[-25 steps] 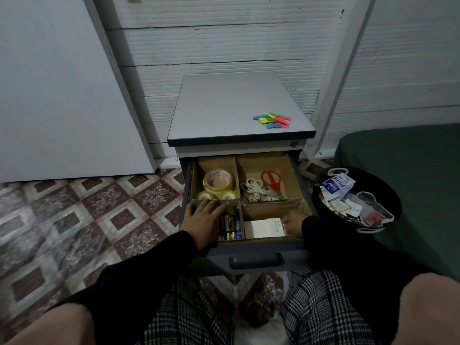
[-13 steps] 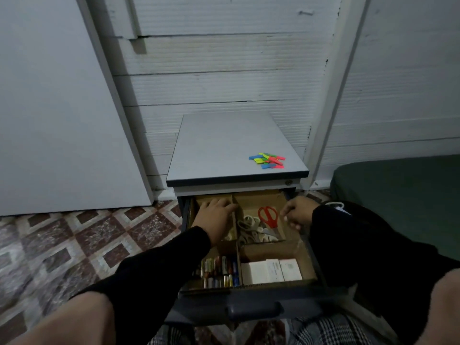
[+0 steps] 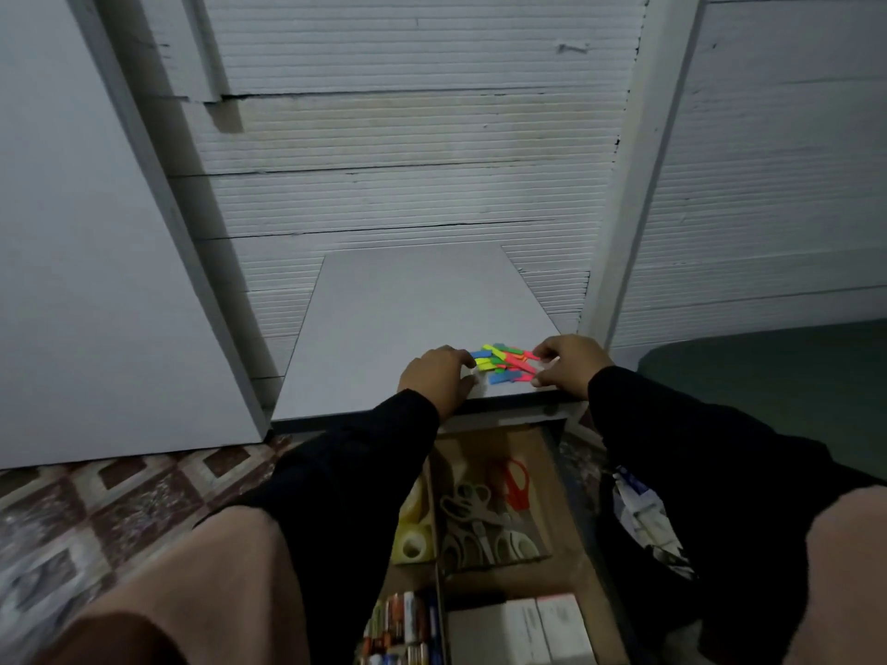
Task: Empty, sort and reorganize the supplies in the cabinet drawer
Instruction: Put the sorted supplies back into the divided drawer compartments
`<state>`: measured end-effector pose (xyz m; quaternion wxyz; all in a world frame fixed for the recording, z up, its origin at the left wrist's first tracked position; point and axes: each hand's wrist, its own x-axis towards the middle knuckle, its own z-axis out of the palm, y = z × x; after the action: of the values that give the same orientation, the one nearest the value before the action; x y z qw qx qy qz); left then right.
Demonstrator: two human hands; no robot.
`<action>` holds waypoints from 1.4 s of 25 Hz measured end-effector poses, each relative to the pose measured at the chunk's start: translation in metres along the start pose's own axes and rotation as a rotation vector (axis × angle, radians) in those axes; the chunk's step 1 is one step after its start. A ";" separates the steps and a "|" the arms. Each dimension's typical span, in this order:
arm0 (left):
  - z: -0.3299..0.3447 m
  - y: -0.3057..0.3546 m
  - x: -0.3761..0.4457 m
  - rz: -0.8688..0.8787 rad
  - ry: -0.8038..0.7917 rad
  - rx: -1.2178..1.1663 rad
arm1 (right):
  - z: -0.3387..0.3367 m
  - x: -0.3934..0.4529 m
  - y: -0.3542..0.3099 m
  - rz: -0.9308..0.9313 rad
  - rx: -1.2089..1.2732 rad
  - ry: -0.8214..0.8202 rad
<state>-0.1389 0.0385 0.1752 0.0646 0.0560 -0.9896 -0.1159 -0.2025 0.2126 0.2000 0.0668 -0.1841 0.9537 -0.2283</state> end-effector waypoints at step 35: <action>0.023 -0.070 0.022 -0.284 0.272 -1.111 | 0.004 0.051 -0.017 -0.038 -0.170 0.018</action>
<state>-0.1567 -0.0268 0.1392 0.1946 0.1602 -0.7460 -0.6164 -0.2435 0.1768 0.2019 0.0381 -0.2054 0.9665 -0.1492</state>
